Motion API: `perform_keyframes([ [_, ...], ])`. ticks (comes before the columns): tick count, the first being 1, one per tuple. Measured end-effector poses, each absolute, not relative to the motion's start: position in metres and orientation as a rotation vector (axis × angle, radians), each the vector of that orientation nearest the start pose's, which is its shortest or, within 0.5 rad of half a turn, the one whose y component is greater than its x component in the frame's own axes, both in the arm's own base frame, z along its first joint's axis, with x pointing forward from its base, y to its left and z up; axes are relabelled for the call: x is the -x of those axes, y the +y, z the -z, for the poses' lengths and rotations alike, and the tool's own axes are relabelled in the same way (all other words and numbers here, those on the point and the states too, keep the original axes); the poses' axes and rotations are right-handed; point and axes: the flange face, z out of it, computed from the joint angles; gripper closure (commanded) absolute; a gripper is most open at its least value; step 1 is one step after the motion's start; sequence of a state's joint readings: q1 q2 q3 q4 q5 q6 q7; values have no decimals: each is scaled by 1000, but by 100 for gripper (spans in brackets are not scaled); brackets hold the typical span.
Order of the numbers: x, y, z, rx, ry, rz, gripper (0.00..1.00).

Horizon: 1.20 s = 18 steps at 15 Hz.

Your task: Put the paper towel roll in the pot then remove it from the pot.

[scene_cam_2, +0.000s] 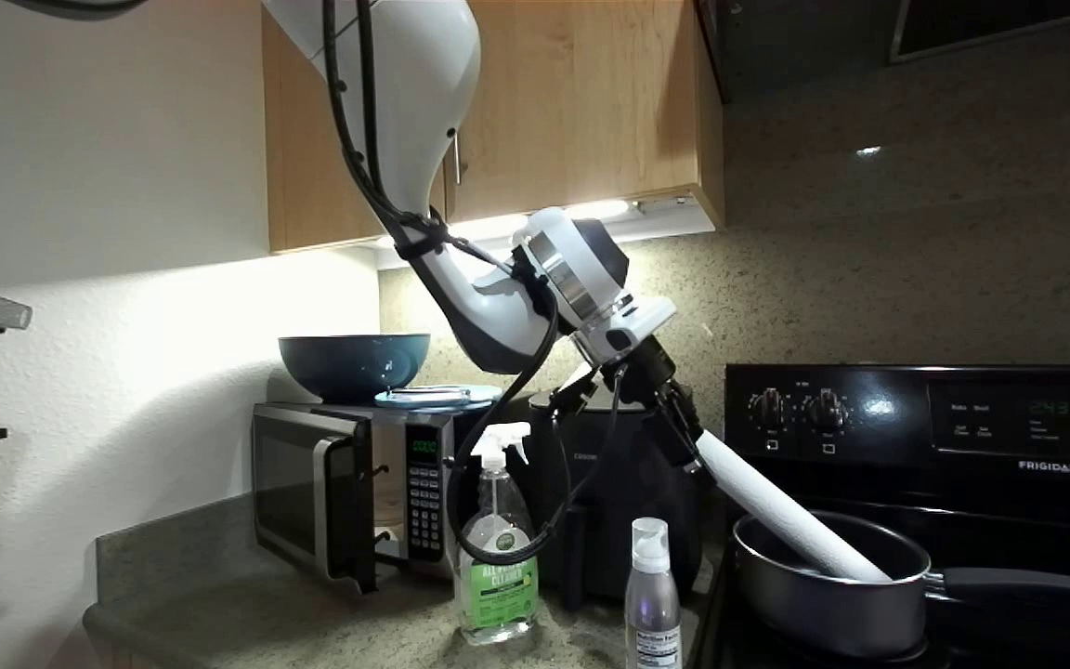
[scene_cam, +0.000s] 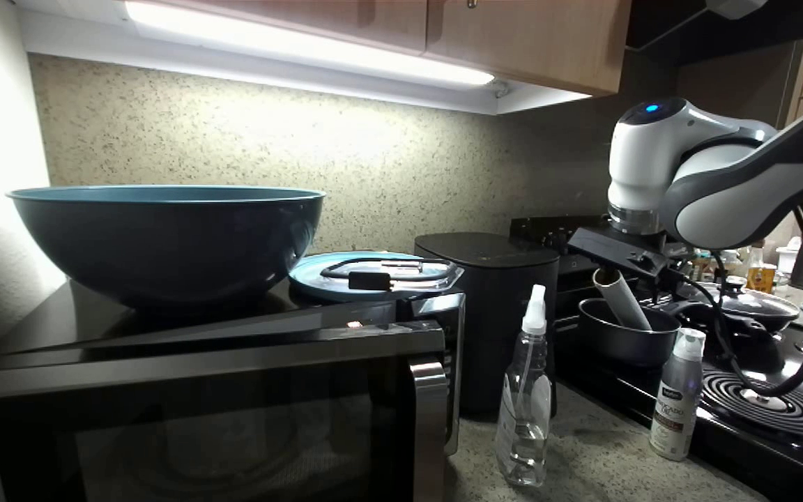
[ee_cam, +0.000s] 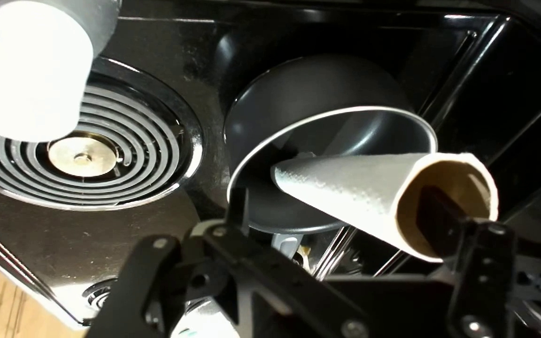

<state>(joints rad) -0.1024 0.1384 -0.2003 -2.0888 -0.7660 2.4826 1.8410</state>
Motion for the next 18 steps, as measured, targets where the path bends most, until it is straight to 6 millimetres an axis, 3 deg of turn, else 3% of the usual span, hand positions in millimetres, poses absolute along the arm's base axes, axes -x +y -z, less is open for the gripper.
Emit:
perform_keyframes([
  [9, -568, -173, -389, 2277, 2304, 952, 97],
  [18, -569, -172, -400, 2260, 2293, 975, 100],
])
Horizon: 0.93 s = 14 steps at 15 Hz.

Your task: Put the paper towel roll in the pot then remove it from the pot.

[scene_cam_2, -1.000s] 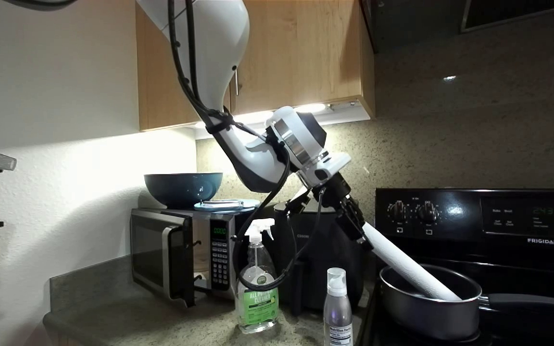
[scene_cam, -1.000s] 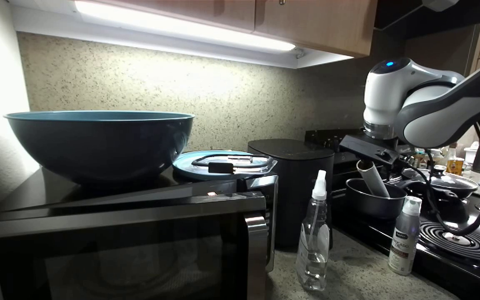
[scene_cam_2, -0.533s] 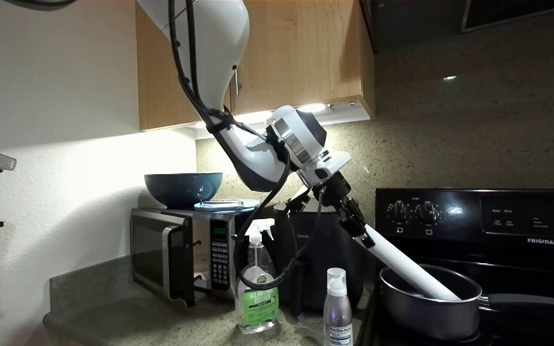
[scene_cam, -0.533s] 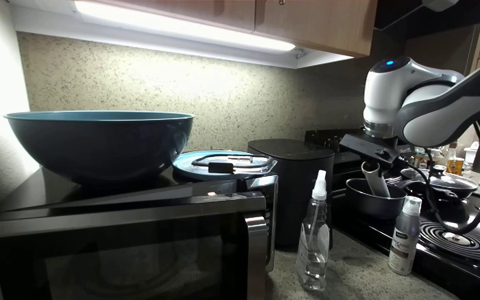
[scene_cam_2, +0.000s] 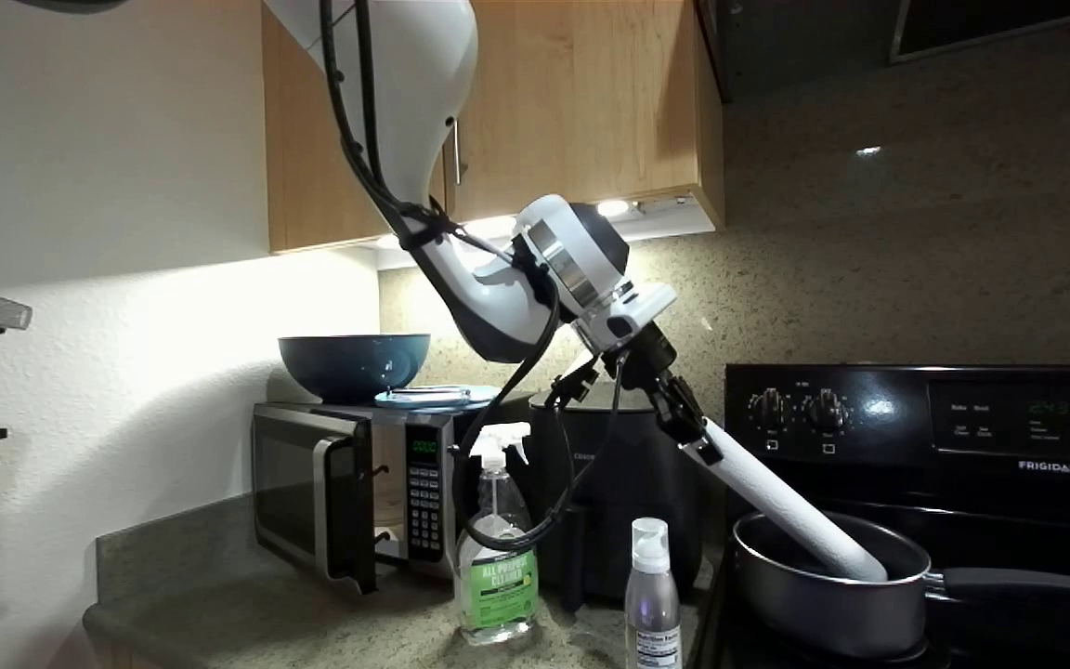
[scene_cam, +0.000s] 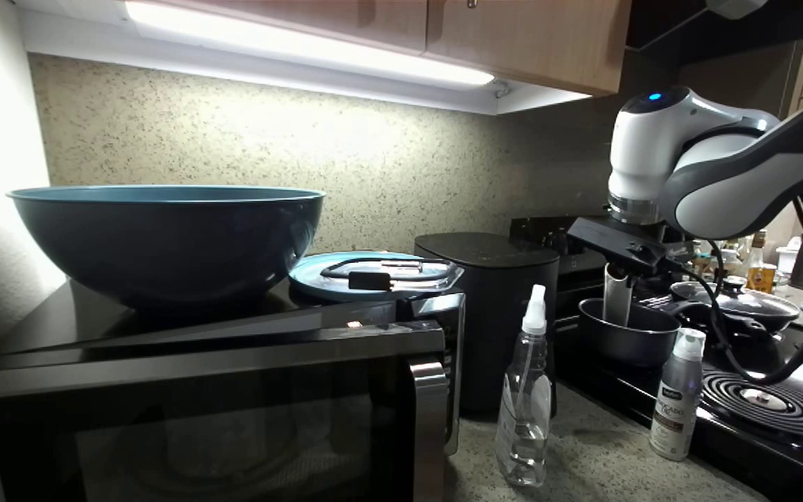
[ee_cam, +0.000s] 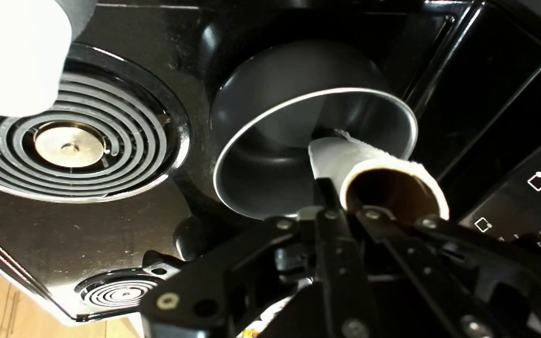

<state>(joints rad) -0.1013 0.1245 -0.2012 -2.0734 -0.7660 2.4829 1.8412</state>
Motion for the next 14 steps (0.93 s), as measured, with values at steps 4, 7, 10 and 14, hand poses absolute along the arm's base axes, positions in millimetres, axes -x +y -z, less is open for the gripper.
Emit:
perform_keyframes([
  [4, -568, -167, -413, 2245, 2273, 998, 100],
  [7, -565, -155, -432, 2230, 2239, 1025, 100],
  [10, -555, -135, -455, 2220, 2185, 1052, 100],
  [14, -533, -108, -483, 2212, 2130, 1082, 100],
])
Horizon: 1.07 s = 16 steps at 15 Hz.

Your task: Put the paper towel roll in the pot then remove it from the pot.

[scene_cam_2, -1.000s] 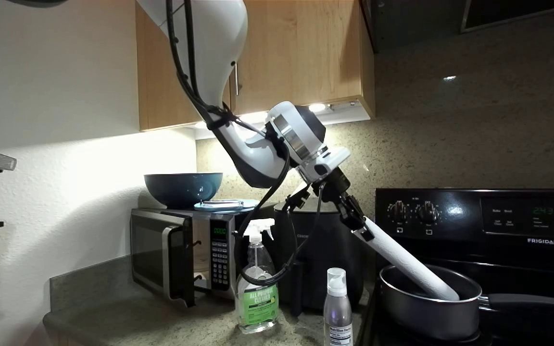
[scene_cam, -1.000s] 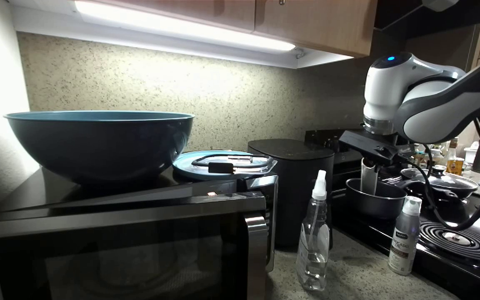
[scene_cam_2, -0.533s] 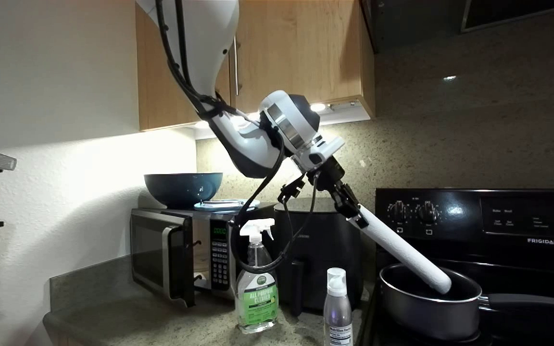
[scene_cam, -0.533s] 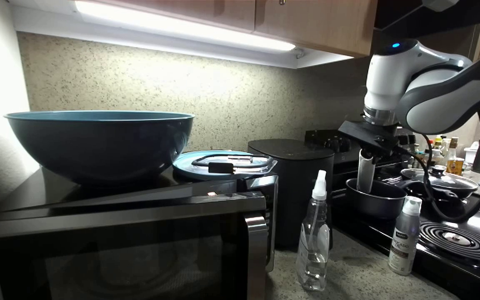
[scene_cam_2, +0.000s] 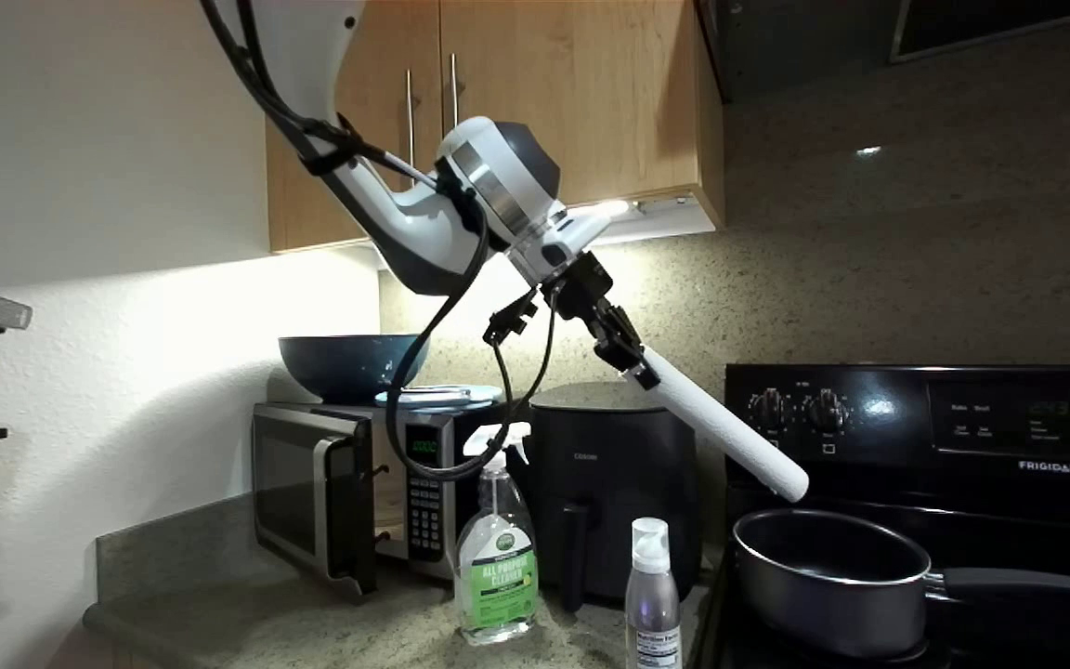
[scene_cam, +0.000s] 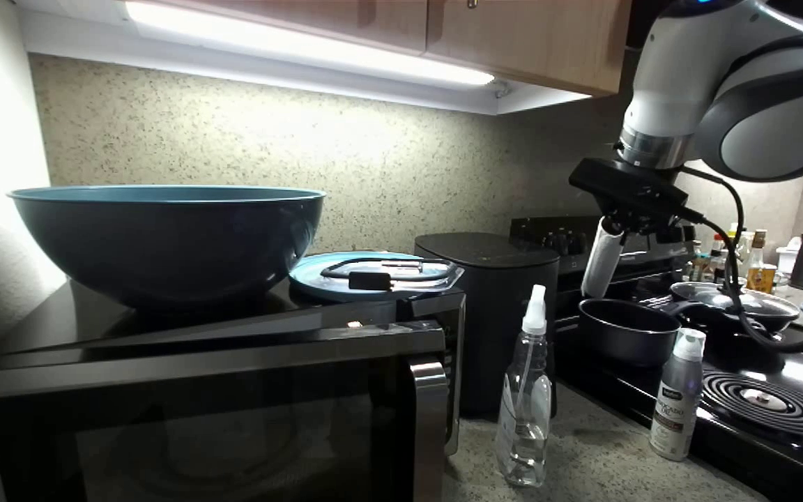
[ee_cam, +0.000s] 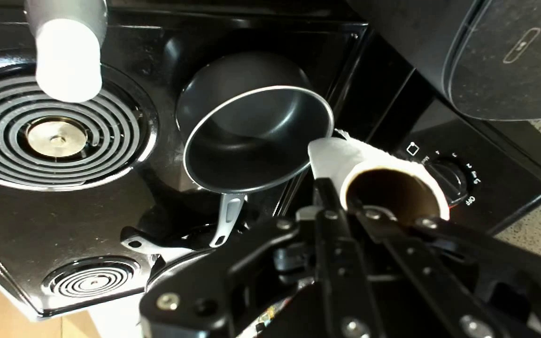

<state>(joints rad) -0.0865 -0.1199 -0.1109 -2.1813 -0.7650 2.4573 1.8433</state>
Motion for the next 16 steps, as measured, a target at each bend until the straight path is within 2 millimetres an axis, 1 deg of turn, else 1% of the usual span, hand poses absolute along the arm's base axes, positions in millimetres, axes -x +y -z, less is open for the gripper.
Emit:
perform_keyframes([
  [3, -518, -95, -499, 2193, 2138, 1076, 100],
  [7, -499, -80, -510, 2153, 2169, 1012, 100],
  [11, -480, -67, -514, 2171, 2150, 875, 100],
  [16, -460, -63, -522, 2225, 2124, 673, 100],
])
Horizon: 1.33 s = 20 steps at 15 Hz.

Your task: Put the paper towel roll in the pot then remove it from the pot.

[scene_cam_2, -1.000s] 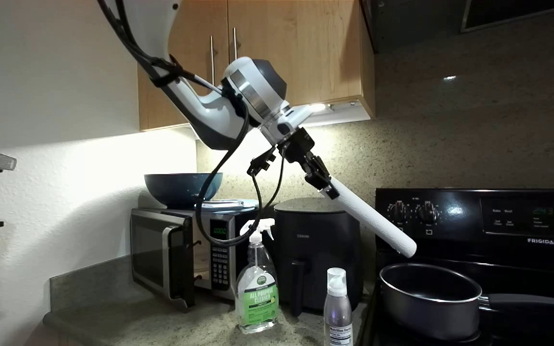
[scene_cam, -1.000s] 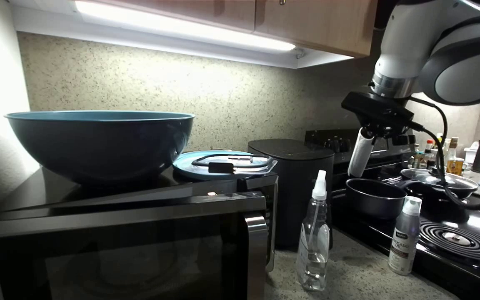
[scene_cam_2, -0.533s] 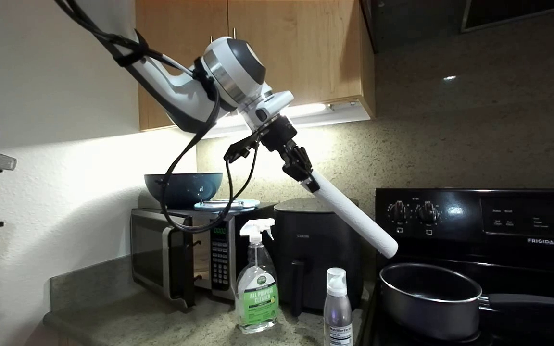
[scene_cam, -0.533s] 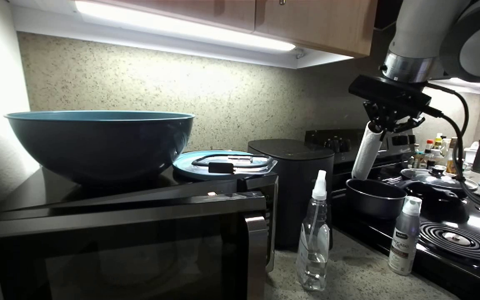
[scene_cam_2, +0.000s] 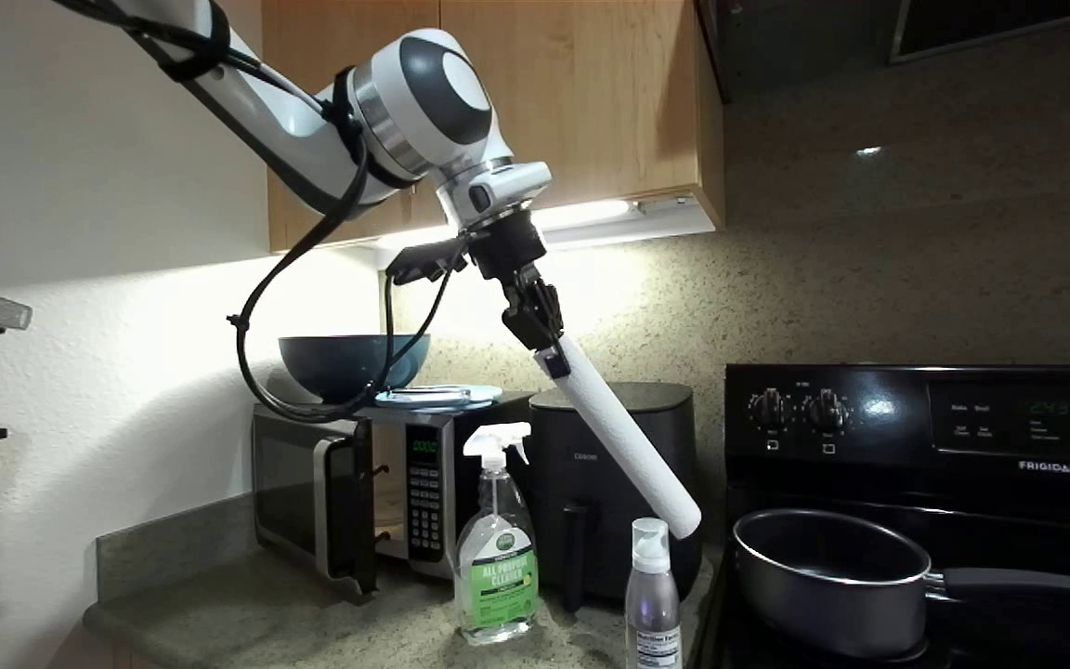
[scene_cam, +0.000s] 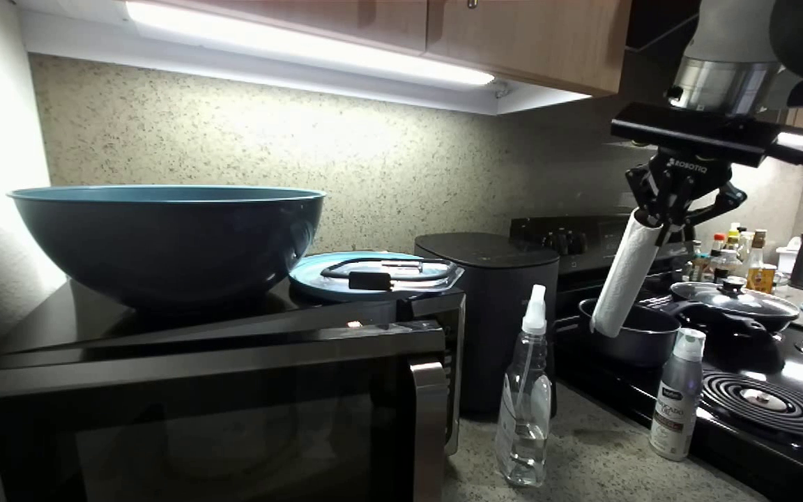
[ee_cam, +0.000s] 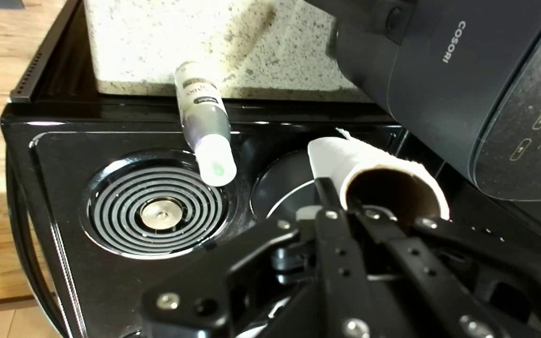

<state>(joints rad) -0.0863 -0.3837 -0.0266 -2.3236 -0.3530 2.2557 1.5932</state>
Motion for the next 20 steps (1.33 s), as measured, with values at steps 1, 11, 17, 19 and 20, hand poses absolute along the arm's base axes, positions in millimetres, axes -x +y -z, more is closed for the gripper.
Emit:
perform_keyframes([
  [1, -456, -62, -523, 2238, 2119, 631, 100],
  [11, -436, -65, -510, 2381, 2011, 164, 100],
  [17, -443, -71, -504, 2411, 1967, -4, 100],
  [19, -447, -73, -500, 2412, 1974, -15, 100],
  [20, -449, -75, -497, 2412, 1981, -24, 100],
])
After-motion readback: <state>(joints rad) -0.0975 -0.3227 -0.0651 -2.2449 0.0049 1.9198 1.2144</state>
